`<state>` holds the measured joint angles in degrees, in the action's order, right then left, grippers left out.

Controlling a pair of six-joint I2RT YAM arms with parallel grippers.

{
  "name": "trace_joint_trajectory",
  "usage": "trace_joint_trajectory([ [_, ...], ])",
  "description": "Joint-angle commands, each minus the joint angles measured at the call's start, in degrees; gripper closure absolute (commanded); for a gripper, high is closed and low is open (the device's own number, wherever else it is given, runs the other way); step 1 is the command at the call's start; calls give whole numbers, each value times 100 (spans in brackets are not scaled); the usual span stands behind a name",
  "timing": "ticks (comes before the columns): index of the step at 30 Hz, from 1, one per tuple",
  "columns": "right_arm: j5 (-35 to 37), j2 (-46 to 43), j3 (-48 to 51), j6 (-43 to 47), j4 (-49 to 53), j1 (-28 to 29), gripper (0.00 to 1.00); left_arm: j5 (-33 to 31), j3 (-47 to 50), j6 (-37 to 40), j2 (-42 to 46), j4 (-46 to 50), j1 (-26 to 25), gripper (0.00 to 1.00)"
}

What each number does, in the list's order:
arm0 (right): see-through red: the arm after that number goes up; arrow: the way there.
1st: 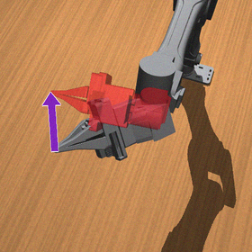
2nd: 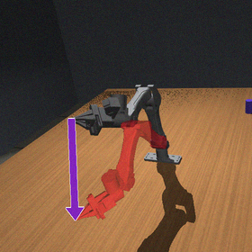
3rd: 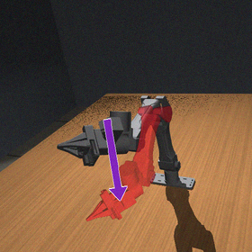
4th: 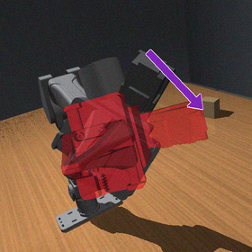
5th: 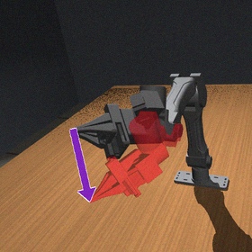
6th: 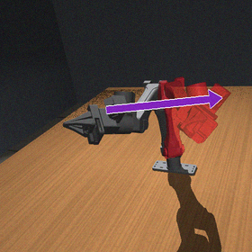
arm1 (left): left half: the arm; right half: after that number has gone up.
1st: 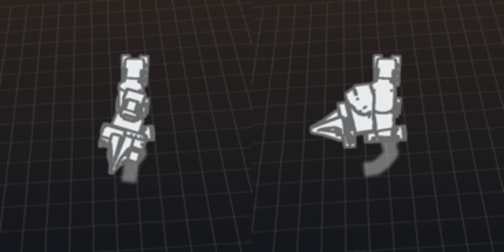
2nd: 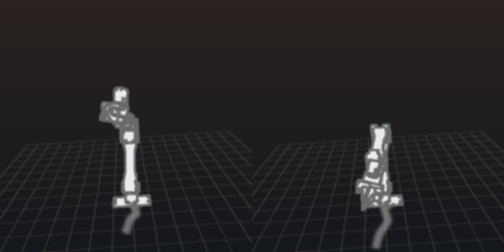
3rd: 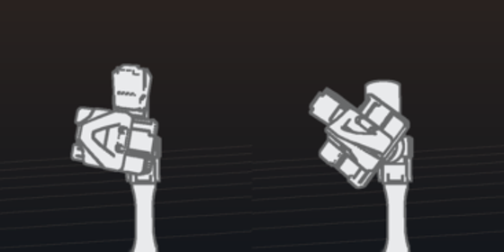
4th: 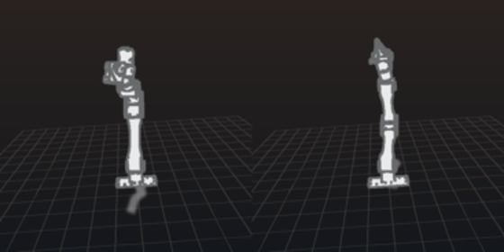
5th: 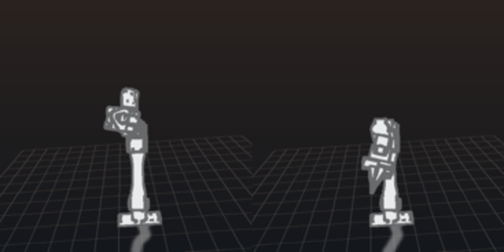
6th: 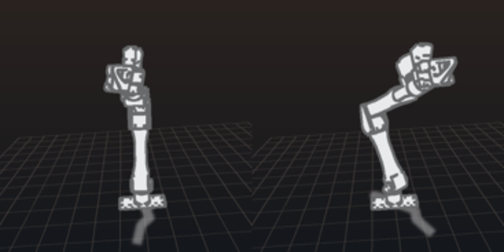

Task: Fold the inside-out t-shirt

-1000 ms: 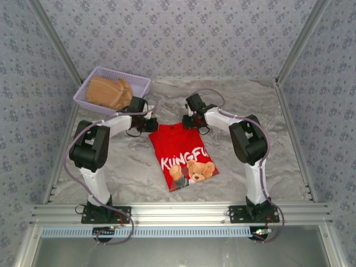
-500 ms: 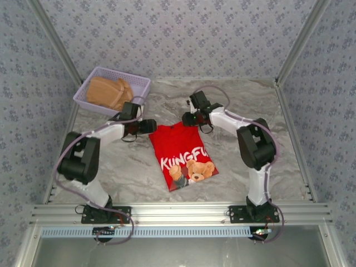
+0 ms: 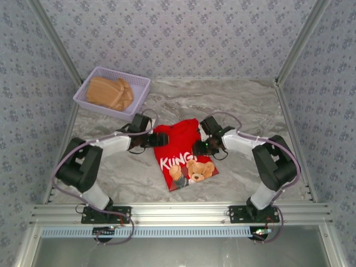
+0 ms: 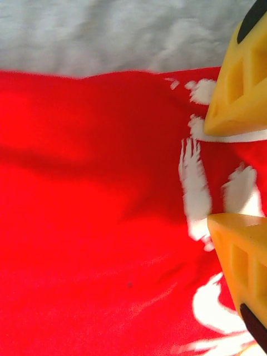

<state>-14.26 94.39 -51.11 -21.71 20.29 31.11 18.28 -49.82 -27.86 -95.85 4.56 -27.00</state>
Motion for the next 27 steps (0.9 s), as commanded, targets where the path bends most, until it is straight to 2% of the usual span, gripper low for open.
trace_joint_trajectory([
  [1,-218,-430,403,-445,92,38,58,153,-487,207,-438,80,21,26],
  [5,-462,-651,832,-839,-251,387,58,289,-1023,339,-889,186,23,26],
  [8,-277,-885,703,-791,107,513,57,187,-1482,541,-935,572,37,25],
  [10,175,-1170,513,-528,407,269,56,126,-1490,608,-661,634,79,25],
  [14,251,-1327,178,-187,224,-456,49,66,-1234,608,-110,564,325,23],
  [17,274,-873,-236,59,42,-850,45,96,-1214,588,-156,588,559,18],
  [21,-21,81,-919,224,-99,-1211,39,538,-1570,643,-705,834,805,17],
  [27,-68,1031,-1631,334,-96,-1238,36,982,-2027,760,-1238,927,802,19],
])
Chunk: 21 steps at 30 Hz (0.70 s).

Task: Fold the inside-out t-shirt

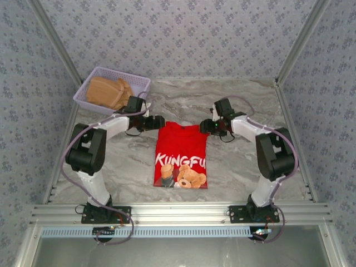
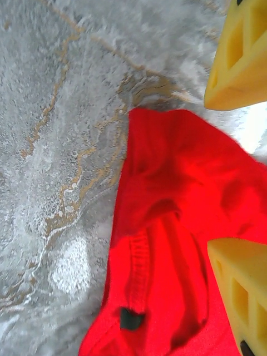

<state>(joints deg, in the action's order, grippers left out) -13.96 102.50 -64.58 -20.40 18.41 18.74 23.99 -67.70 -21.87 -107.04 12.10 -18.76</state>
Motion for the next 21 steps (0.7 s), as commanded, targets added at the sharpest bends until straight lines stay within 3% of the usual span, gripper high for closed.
trace_joint_trajectory([
  [1,-99,308,-318,221,57,7,35,475,-282,174,-185,161,-46,19],
  [15,-273,876,-178,77,-230,469,37,896,-156,261,-689,-86,-307,27],
  [21,-388,931,-187,1,-318,624,46,1011,-140,192,-805,-201,-356,44],
])
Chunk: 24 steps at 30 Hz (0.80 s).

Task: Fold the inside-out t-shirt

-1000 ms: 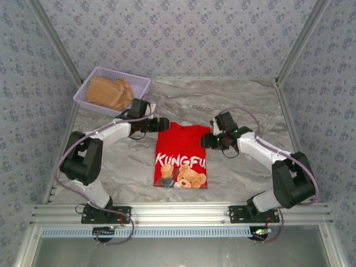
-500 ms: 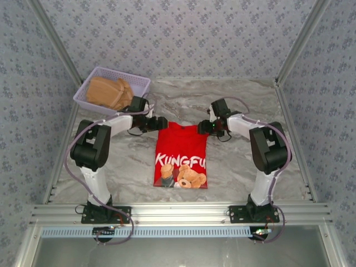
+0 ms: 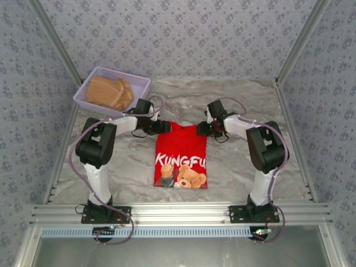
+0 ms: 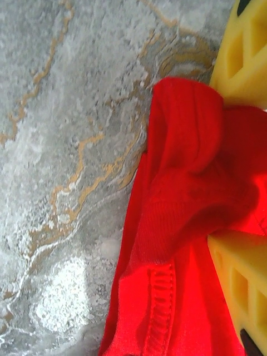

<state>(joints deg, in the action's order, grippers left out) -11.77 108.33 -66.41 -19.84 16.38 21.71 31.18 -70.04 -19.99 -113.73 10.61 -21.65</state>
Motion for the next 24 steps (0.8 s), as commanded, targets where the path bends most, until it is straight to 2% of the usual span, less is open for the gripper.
trace_joint_trajectory([
  [1,-625,338,-21,-63,-127,348,47,285,93,-1,-132,-59,-67,46],
  [7,-649,394,-123,-82,-127,404,53,255,172,-40,-96,-150,24,57],
  [16,-972,643,-143,-252,-510,440,68,371,399,-285,-162,-663,43,76],
  [24,-1332,613,-432,-369,-750,345,91,300,326,-356,-94,-819,98,98],
])
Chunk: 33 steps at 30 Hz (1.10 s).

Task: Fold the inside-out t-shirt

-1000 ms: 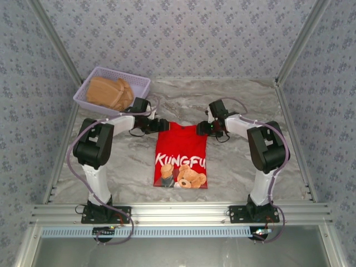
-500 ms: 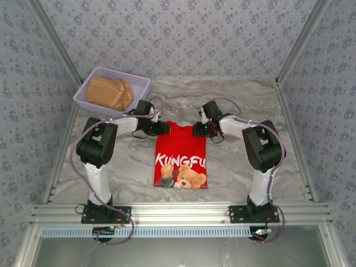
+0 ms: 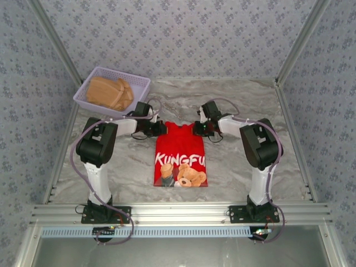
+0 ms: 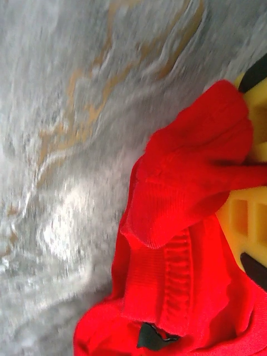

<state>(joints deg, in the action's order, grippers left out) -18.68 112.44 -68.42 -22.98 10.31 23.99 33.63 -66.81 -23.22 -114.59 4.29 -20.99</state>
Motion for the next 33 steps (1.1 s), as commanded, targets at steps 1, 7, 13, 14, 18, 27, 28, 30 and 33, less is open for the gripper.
trace_joint_trajectory([
  [1,-637,157,-298,-45,-148,83,95,50,-20,-33,43,-213,42,100],
  [7,-707,-268,-776,-14,-232,-232,100,-74,-300,-95,511,-307,245,100],
  [13,-856,-686,-1634,-13,-296,-654,100,-105,-1290,-5,916,-79,411,100],
  [14,-898,-753,-1795,-9,-291,-693,100,-94,-1504,33,959,17,412,100],
  [18,-970,-1136,-2067,161,-268,-735,100,101,-1976,-14,1174,136,399,100],
  [27,-878,-3028,315,305,-899,-484,100,93,66,6,2555,-414,-51,100],
  [28,-800,-3318,726,299,-862,-409,100,46,463,-60,2758,-540,-167,100],
  [30,-633,-3896,1554,247,-848,-266,100,-31,1081,-39,3087,-643,-430,100],
  [33,-260,-4734,2645,26,-713,-91,100,-282,1827,25,3481,-608,-822,100],
])
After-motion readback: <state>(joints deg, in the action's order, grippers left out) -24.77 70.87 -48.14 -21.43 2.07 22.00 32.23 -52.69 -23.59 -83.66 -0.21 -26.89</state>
